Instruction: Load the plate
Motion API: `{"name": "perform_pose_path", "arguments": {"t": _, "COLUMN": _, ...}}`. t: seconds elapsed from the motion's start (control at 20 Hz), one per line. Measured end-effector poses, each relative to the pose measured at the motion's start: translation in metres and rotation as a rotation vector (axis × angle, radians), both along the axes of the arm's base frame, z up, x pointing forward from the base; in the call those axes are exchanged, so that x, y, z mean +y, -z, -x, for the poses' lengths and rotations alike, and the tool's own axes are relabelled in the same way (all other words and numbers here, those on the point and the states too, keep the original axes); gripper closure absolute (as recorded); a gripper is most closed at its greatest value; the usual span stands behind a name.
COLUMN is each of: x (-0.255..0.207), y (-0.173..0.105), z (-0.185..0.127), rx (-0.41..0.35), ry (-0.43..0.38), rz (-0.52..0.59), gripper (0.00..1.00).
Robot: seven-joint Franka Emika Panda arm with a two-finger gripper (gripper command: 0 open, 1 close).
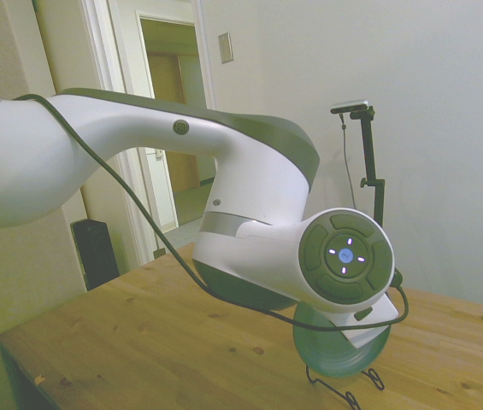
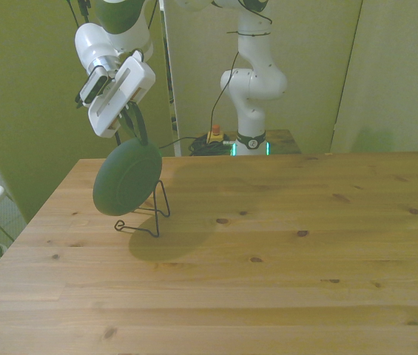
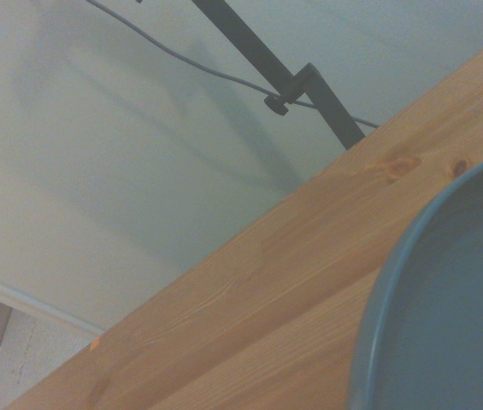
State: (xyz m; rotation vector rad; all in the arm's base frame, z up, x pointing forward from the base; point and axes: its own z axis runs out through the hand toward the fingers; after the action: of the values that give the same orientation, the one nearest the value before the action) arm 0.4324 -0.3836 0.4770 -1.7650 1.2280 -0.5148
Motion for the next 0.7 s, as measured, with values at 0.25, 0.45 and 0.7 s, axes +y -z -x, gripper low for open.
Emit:
{"name": "perform_pose_path", "arguments": {"t": 0.25, "x": -0.0025, "y": 0.0077, "z": -0.0002, "rx": 0.010, "ry": 0.001, "rz": -0.001, "gripper": 1.00}}
{"name": "perform_pose_path", "arguments": {"t": 0.45, "x": -0.0034, "y": 0.0107, "z": -0.0005, "rx": 0.014, "ry": 0.001, "rz": -0.001, "gripper": 1.00}}
{"name": "perform_pose_path", "arguments": {"t": 0.7, "x": -0.0031, "y": 0.0109, "z": -0.0016, "rx": 0.015, "ry": -0.001, "rz": 0.000, "gripper": 1.00}}
